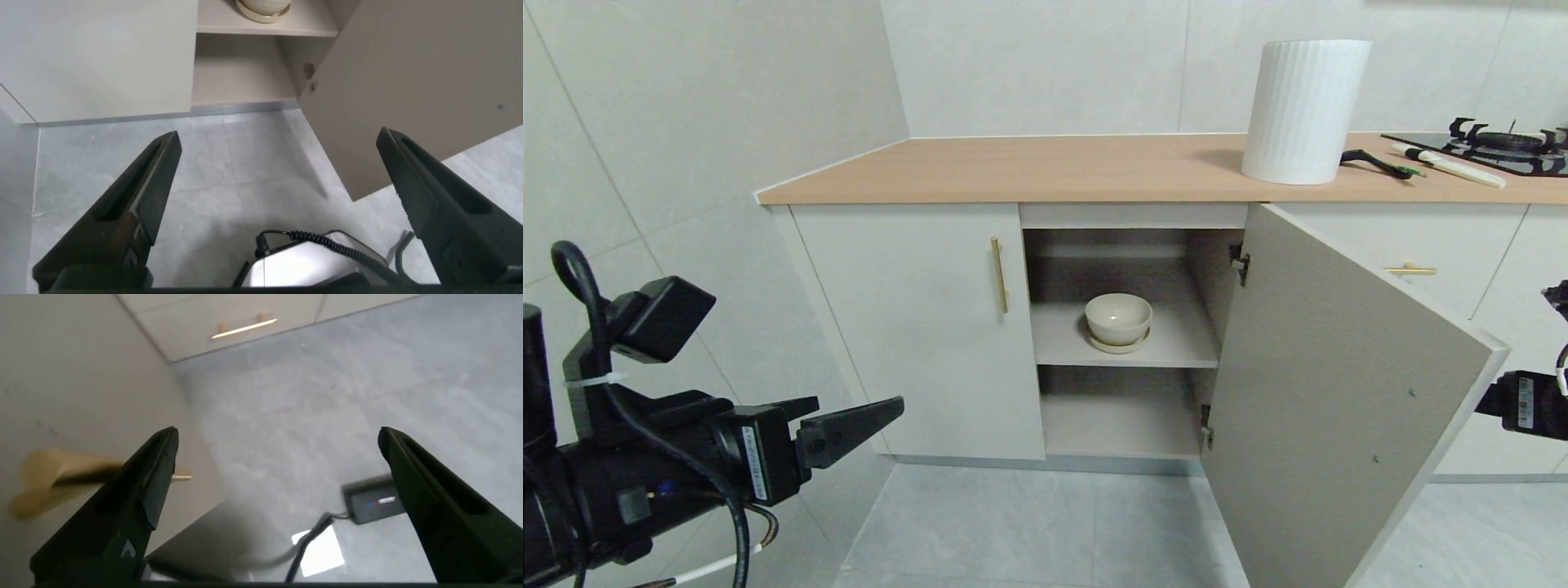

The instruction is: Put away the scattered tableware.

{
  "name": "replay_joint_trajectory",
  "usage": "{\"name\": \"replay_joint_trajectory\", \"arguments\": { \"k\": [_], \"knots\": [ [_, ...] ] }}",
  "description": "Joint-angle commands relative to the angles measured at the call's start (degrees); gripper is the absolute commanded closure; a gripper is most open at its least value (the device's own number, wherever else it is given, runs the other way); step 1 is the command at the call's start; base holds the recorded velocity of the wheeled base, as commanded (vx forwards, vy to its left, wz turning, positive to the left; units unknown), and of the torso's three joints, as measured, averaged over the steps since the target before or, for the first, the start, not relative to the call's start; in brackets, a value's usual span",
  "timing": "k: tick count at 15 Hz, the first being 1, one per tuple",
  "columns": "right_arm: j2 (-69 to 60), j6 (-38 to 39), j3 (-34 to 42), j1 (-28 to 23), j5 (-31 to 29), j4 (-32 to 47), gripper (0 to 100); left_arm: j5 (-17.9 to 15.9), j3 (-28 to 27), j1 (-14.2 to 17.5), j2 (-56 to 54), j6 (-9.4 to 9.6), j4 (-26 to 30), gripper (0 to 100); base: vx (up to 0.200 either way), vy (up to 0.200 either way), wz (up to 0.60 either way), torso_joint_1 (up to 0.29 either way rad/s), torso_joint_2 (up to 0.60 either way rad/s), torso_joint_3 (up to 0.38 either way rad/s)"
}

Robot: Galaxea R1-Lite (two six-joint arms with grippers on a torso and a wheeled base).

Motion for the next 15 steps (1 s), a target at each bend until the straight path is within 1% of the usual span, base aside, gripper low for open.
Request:
{"name": "replay_joint_trajectory", "arguments": {
  "k": [1, 5, 8, 10, 11, 12, 14, 15],
  "knots": [
    [0.8, 0.9, 0.4, 2.8, 0.1, -0.1, 0, 0.0, 0.0, 0.0, 0.1, -0.04, 0.0, 0, 0.0, 0.0, 0.0, 0.0, 0.0, 0.0],
    [0.5, 3.0, 1.4, 7.9, 0.1, -0.1, 0, 0.0, 0.0, 0.0, 0.0, -0.04, 0.0, 0, 0.0, 0.0, 0.0, 0.0, 0.0, 0.0],
    [1.0, 3.7, 0.6, 12.6, 0.9, -0.2, 0, 0.1, 0.0, 0.0, -0.3, -0.13, 0.0, 0, 0.0, 0.0, 0.0, 0.0, 0.0, 0.0],
    [2.7, 3.5, -1.2, 15.4, 3.2, -0.4, 0, 0.4, -0.2, 0.0, -0.3, -0.13, 0.0, 0, 0.0, 0.0, 0.0, 0.0, 0.0, 0.0],
    [4.8, 3.3, -3.8, 17.9, 4.7, -0.4, 0, 0.4, -0.2, 0.0, -0.3, -0.04, 0.0, 0, 0.0, 0.0, 0.0, 0.0, 0.0, 0.0],
    [6.7, 3.2, -6.0, 19.7, 5.1, -0.4, 0, 0.4, -0.2, 0.0, -0.4, -0.04, 0.0, 0, 0.0, 0.0, 0.0, 0.0, 0.0, 0.0],
    [10.7, 3.3, -10.7, 26.1, 5.2, -0.4, 0, 0.8, -0.3, 0.0, -0.6, 0.05, 0.0, 0, 0.0, 0.0, 0.0, 0.0, 0.0, 0.0],
    [12.4, 3.3, -12.2, 28.4, 5.1, -0.4, 0, 1.8, -0.3, 0.0, -0.6, 0.49, 0.0, 0, 0.0, 0.0, 0.0, 0.0, 0.0, 0.0]
  ]
}}
